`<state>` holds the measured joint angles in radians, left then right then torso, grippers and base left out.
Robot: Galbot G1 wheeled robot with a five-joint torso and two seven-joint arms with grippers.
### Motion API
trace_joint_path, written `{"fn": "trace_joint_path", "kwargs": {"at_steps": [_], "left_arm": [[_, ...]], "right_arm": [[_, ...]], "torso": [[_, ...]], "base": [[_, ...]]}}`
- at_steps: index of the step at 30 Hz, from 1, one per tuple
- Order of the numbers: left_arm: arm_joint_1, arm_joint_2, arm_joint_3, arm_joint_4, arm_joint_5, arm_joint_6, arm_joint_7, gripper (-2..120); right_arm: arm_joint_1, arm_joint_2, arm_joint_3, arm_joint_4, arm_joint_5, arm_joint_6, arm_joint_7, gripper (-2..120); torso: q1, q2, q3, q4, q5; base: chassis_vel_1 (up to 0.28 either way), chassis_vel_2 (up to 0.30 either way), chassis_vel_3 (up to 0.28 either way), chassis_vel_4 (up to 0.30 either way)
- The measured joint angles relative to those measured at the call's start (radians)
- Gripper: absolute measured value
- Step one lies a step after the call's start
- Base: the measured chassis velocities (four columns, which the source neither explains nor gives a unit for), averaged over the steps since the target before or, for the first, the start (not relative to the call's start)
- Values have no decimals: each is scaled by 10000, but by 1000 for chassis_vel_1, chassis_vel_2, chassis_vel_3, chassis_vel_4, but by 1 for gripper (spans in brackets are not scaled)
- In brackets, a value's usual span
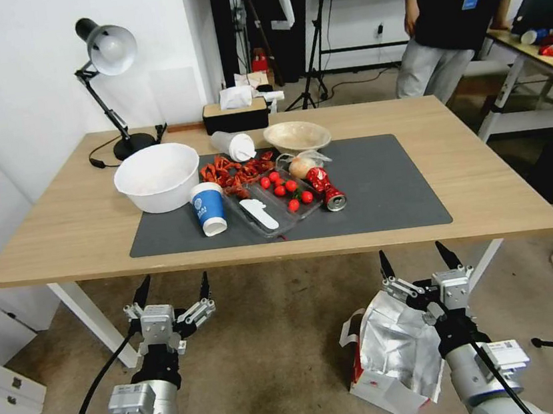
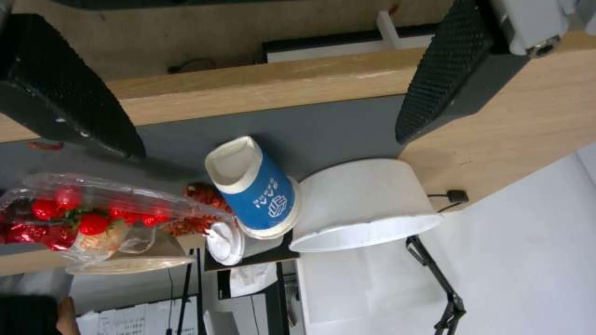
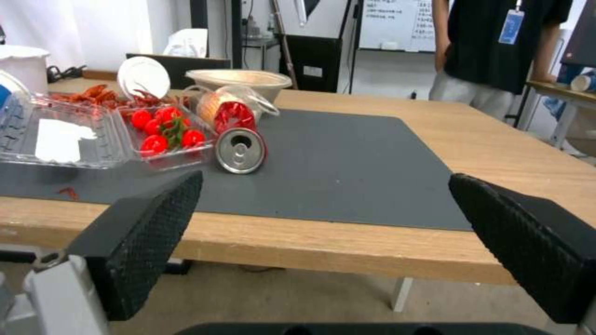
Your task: Pick up the food delivery bag from the floor and place it on the table.
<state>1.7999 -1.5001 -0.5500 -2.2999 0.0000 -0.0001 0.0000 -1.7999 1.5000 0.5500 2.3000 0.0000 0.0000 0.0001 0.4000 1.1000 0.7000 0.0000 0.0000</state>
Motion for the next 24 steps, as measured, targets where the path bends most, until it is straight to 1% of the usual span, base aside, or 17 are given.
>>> {"fn": "trace_joint_path", "kwargs": {"at_steps": [20, 24], "left_arm": [[0, 3, 2, 0, -1, 0, -4, 100], [20, 116, 79, 0, -115, 0, -186, 100]], "right_arm": [[0, 0, 0, 0, 0, 0, 0, 100], [-143, -29, -33, 61, 2, -94, -44, 100]], "torso": [[0, 0, 0, 0, 0], [0, 0, 0, 0, -1]], "base": [[0, 0, 0, 0], [0, 0, 0, 0]]}}
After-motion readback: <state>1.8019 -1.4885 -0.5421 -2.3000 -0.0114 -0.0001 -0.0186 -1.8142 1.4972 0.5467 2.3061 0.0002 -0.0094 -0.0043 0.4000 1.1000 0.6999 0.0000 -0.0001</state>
